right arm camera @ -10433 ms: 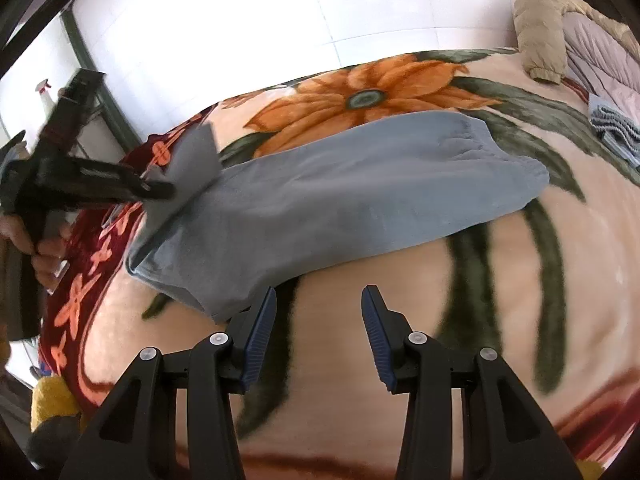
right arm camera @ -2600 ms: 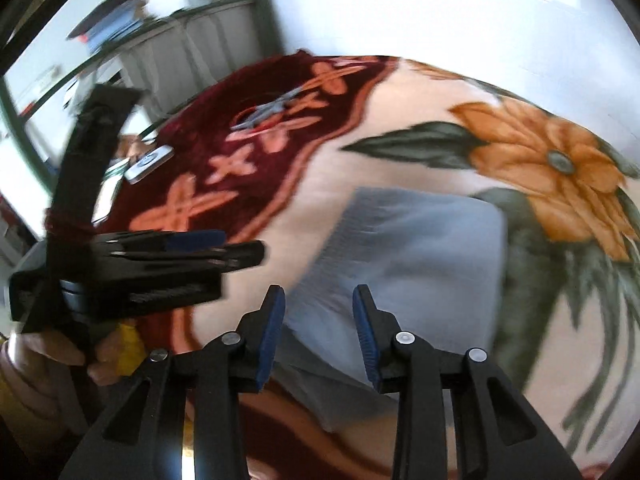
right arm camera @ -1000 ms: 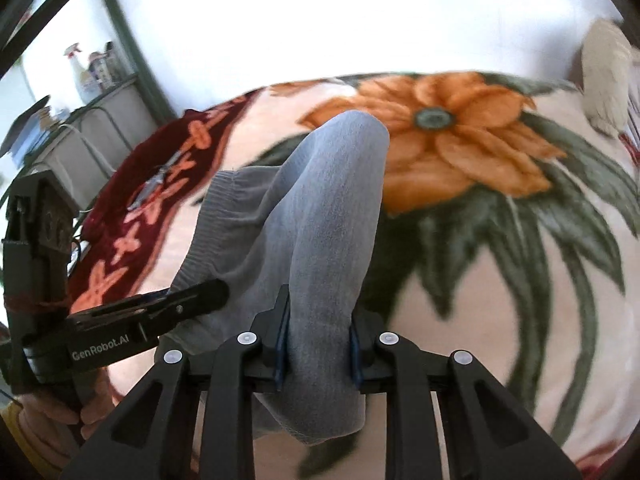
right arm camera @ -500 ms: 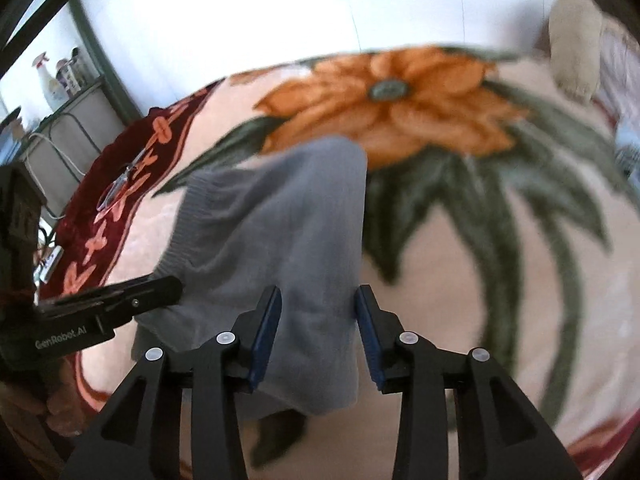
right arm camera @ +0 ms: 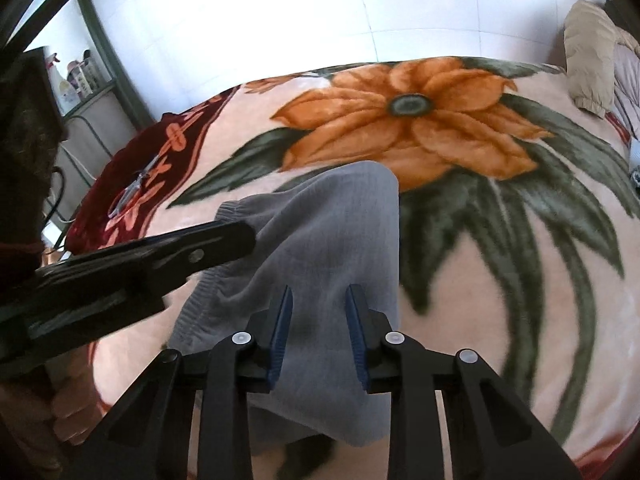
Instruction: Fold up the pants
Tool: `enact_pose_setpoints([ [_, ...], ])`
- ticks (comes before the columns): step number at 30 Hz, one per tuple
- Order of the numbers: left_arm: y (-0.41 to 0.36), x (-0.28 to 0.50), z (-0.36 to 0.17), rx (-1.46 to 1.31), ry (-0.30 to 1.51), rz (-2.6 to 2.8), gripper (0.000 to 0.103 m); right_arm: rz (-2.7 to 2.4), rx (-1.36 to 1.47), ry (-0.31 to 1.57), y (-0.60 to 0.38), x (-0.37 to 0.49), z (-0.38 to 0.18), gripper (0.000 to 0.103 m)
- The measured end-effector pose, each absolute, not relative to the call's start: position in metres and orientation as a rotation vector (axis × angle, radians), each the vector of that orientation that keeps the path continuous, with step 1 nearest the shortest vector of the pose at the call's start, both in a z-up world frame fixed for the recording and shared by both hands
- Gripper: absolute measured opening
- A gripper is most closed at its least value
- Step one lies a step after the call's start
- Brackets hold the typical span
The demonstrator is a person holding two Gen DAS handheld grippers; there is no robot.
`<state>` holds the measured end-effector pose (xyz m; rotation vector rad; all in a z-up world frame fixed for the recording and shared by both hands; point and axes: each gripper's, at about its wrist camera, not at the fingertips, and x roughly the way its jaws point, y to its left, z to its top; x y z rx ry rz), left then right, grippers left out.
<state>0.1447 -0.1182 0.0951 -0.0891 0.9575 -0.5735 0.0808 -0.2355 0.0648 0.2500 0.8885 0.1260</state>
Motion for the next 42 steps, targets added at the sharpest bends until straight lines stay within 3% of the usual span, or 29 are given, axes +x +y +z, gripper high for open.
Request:
enact_pose_setpoints([
  [6, -0.114, 0.18, 0.053, -0.076, 1.036, -0.473, 0.016, 0.125, 0.234, 0.924, -0.234, 0.086, 0.044, 0.027],
  [10, -0.106, 0.19, 0.033, -0.116, 1.079, -0.456, 0.008, 0.131, 0.265, 0.901, -0.242, 0.086, 0.026, 0.019],
  [18, -0.102, 0.179, 0.049, -0.114, 1.061, -0.459, 0.01, 0.124, 0.322, 0.884, -0.246, 0.078, 0.045, 0.021],
  [20, -0.1, 0.169, 0.06, -0.083, 1.052, -0.445, 0.018, 0.103, 0.311, 0.88, -0.245, 0.071, 0.055, 0.032],
  [22, -0.097, 0.157, 0.071, -0.047, 1.032, -0.421, 0.044, 0.094, 0.303, 0.874, -0.243, 0.063, 0.062, 0.038],
  [26, -0.083, 0.131, 0.086, -0.044, 1.017, -0.402, 0.053, 0.1, 0.292, 0.859, -0.238, 0.041, 0.077, 0.042],
  [28, -0.075, 0.119, 0.09, -0.057, 1.028, -0.384, 0.063, 0.097, 0.284, 0.853, -0.234, 0.03, 0.083, 0.045],
  [37, -0.057, 0.06, 0.081, -0.017, 1.068, -0.3, 0.08, 0.061, 0.259, 0.894, -0.218, -0.004, 0.073, 0.049],
  [42, -0.056, 0.04, 0.067, 0.003, 1.094, -0.285, 0.082, 0.037, 0.22, 0.894, -0.207, -0.015, 0.066, 0.055],
])
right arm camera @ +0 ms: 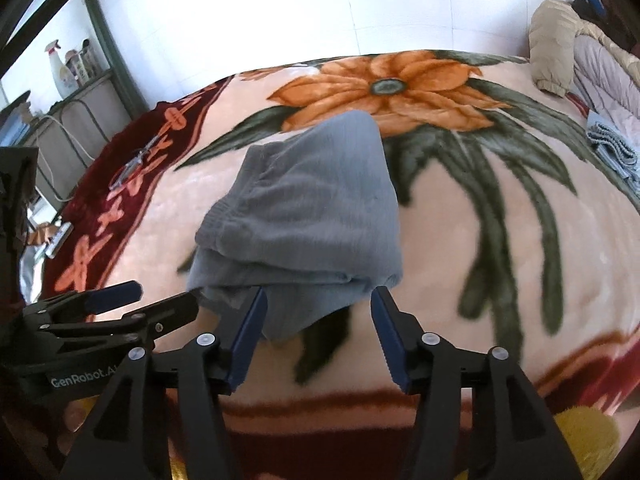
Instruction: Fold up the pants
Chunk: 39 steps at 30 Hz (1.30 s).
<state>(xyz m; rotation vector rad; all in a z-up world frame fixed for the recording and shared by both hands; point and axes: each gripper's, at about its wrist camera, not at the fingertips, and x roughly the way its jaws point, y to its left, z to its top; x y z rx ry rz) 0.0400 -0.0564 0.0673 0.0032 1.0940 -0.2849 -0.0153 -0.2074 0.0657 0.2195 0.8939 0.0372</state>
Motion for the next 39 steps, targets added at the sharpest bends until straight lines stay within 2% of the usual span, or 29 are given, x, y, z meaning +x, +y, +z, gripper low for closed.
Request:
enact_pose_setpoints([
  [7, -0.051, 0.031, 0.052, -0.022, 1.117, -0.259, 0.085, 0.015, 0.202, 0.894, -0.207, -0.022, 0.052, 0.055],
  [39, -0.052, 0.034, 0.036, 0.03, 1.13, -0.156, 0.086, -0.015, 0.192, 0.862, -0.216, -0.024, 0.038, 0.056],
])
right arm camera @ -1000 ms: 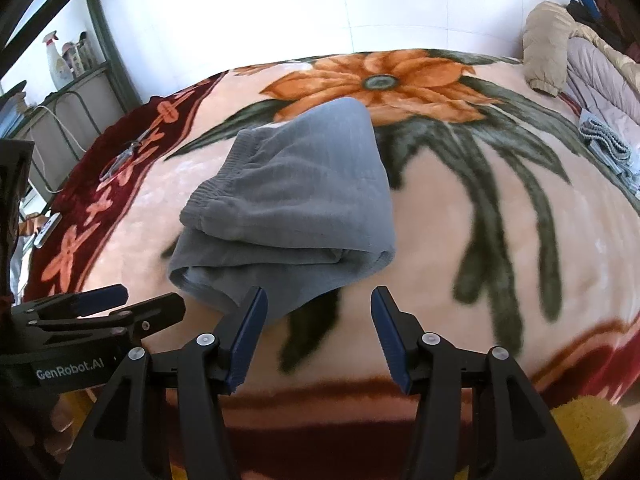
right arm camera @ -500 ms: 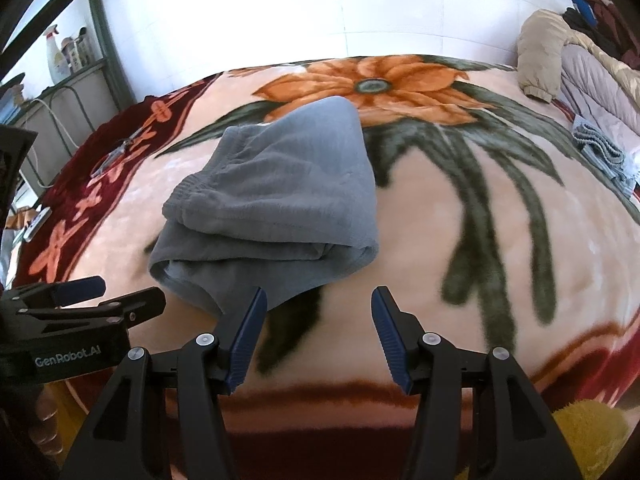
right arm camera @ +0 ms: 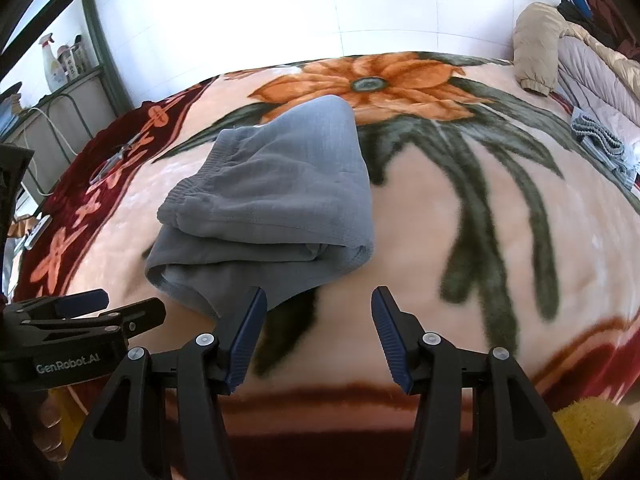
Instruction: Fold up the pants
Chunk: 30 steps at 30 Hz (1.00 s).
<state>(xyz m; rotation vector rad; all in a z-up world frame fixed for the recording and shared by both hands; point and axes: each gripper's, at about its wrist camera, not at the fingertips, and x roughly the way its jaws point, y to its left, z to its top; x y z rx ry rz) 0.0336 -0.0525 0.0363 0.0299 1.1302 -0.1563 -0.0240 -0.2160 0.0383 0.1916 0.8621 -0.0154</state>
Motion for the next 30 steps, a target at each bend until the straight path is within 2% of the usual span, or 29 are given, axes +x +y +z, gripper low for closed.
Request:
enact_pose_setpoints([
  [30, -0.067, 0.027, 0.042, 0.064, 1.106, -0.209, 0.086, -0.005, 0.217, 0.864, -0.213, -0.022, 0.034, 0.056],
])
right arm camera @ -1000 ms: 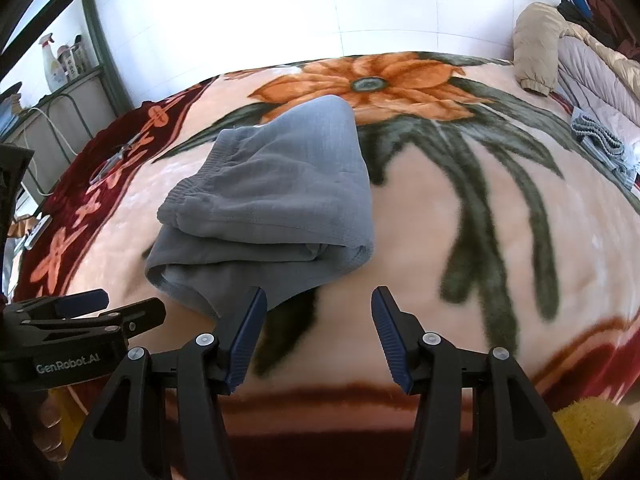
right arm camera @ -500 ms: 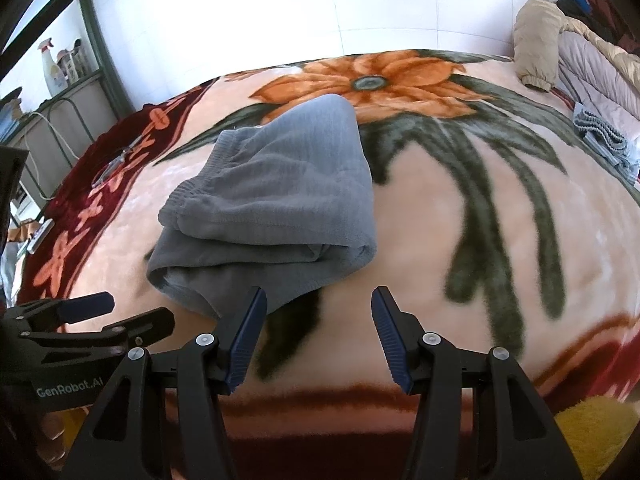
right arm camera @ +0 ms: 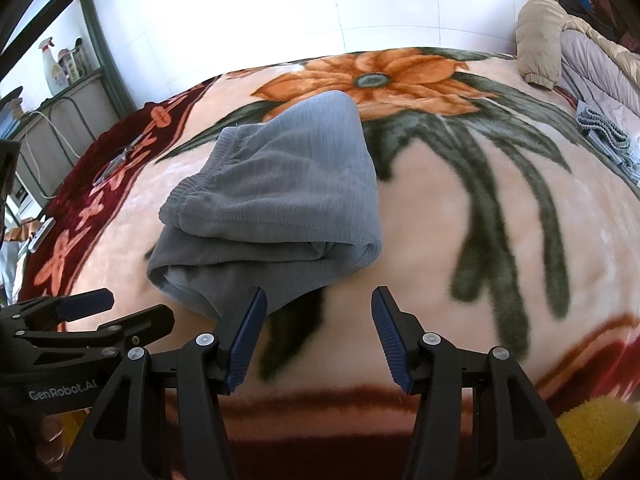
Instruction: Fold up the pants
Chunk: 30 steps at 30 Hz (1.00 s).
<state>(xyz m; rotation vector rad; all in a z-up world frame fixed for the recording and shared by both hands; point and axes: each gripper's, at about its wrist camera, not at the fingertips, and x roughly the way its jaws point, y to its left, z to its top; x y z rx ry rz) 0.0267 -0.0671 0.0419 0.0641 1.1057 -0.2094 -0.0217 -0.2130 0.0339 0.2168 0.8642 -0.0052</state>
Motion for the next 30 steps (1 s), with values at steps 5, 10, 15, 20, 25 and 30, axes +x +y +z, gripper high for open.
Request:
enact_pose_setpoints([
  [5, -0.0675, 0.0257, 0.0421, 0.061, 1.105, -0.21, 0.086, -0.006, 0.218, 0.863, -0.2133, -0.0215, 0.034, 0.056],
  [10, -0.068, 0.0255, 0.0427, 0.06, 1.104, -0.214, 0.086, -0.011, 0.221, 0.859, -0.215, -0.0225, 0.0338, 0.056],
  [15, -0.0697, 0.0241, 0.045, 0.063, 1.094, -0.219, 0.086, -0.014, 0.221, 0.858, -0.2163, -0.0241, 0.034, 0.056],
  [20, -0.0707, 0.0226, 0.0461, 0.062, 1.093, -0.224, 0.086, -0.013, 0.22, 0.857, -0.2168, -0.0239, 0.0344, 0.056],
  [25, -0.0711, 0.0213, 0.0467, 0.056, 1.095, -0.227, 0.085, -0.013, 0.223, 0.857, -0.2181, -0.024, 0.0339, 0.056],
  [30, -0.0714, 0.0214, 0.0468, 0.064, 1.094, -0.224, 0.085, -0.013, 0.221, 0.857, -0.2177, -0.0243, 0.0342, 0.056],
])
